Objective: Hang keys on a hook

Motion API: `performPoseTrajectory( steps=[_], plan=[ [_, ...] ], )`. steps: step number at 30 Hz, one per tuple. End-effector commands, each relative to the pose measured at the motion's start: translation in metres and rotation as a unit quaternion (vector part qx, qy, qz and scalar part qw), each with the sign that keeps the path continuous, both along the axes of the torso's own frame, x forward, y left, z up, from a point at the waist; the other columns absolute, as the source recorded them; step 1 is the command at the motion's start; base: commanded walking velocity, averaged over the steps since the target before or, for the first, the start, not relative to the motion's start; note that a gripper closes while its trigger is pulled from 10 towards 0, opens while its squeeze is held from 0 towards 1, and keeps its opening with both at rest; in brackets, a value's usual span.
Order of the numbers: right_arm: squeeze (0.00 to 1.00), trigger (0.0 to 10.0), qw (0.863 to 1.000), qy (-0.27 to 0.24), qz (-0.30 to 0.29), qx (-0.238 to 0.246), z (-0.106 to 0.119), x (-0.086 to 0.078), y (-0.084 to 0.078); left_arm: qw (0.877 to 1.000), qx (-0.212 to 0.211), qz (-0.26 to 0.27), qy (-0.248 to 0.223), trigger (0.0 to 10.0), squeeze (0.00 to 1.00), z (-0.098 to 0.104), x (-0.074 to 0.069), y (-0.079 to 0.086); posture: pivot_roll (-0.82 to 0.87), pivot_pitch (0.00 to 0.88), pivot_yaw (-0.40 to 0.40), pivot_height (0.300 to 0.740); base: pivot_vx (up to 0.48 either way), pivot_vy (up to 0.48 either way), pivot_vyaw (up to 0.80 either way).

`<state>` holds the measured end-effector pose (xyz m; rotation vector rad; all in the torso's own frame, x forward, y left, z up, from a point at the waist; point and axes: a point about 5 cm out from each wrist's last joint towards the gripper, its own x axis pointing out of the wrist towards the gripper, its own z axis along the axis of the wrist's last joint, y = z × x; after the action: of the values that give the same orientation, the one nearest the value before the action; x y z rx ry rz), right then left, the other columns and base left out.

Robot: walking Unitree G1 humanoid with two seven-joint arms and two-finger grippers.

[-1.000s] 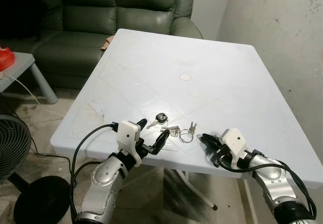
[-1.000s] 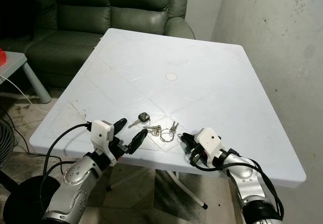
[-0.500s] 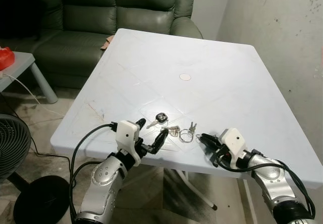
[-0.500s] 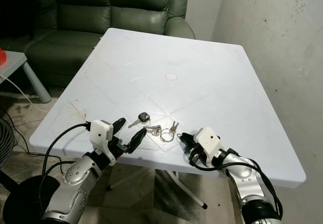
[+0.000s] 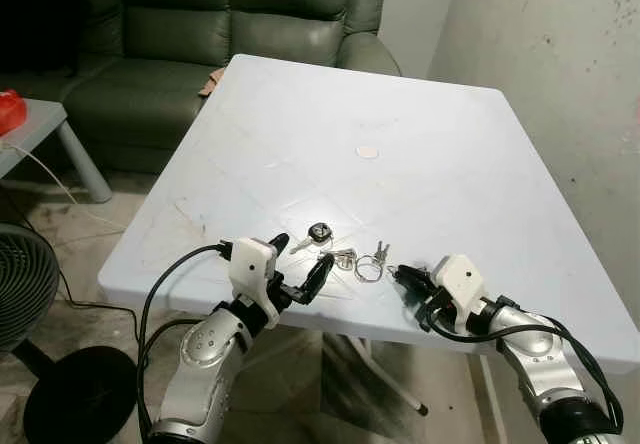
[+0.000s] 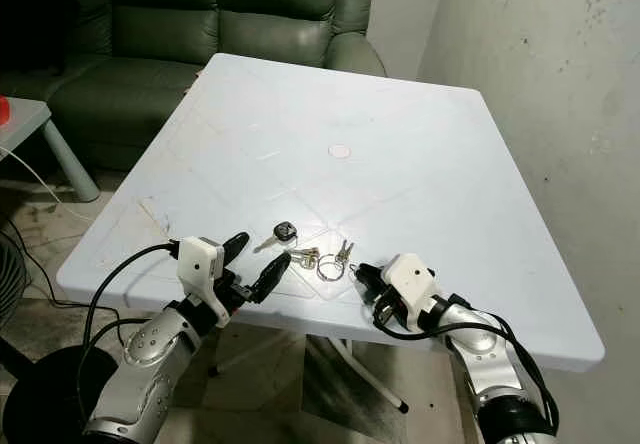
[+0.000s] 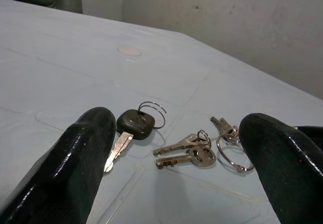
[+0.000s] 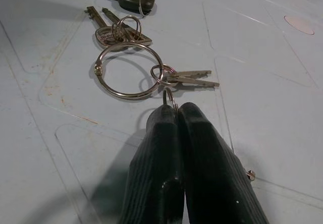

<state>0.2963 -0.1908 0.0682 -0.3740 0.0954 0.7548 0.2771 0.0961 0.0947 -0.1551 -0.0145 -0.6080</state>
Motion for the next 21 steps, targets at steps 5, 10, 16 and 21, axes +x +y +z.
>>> performPoseTrajectory(
  steps=[5, 10, 16, 21],
  plan=[
    [0.00, 0.0, 1.000, 0.011, 0.004, 0.003, -0.001, -0.001, -0.001, 1.000, 0.000, -0.002, 0.000, 10.0, 0.00, 0.002, -0.001, -0.002, 0.03, 0.062, -0.094, 0.711, 0.000, 0.000, 0.00],
    [0.00, 0.0, 1.000, 0.008, -0.009, 0.028, 0.003, 0.000, -0.002, 1.000, -0.001, 0.006, -0.001, 10.0, 0.00, 0.003, 0.001, -0.001, 0.03, 0.064, -0.096, 0.711, 0.000, 0.000, 0.00],
    [0.00, 0.0, 0.991, -0.027, -0.070, 0.112, 0.022, 0.012, -0.005, 0.998, -0.013, 0.053, -0.006, 10.0, 0.00, 0.012, 0.021, 0.002, 0.03, 0.063, -0.098, 0.711, 0.000, 0.000, 0.00],
    [0.00, 0.0, 0.973, -0.070, -0.122, 0.184, 0.044, 0.021, -0.005, 0.993, -0.019, 0.116, -0.019, 10.0, 0.00, 0.031, 0.052, 0.007, 0.04, 0.045, -0.098, 0.711, 0.000, 0.000, 0.00]
  ],
)
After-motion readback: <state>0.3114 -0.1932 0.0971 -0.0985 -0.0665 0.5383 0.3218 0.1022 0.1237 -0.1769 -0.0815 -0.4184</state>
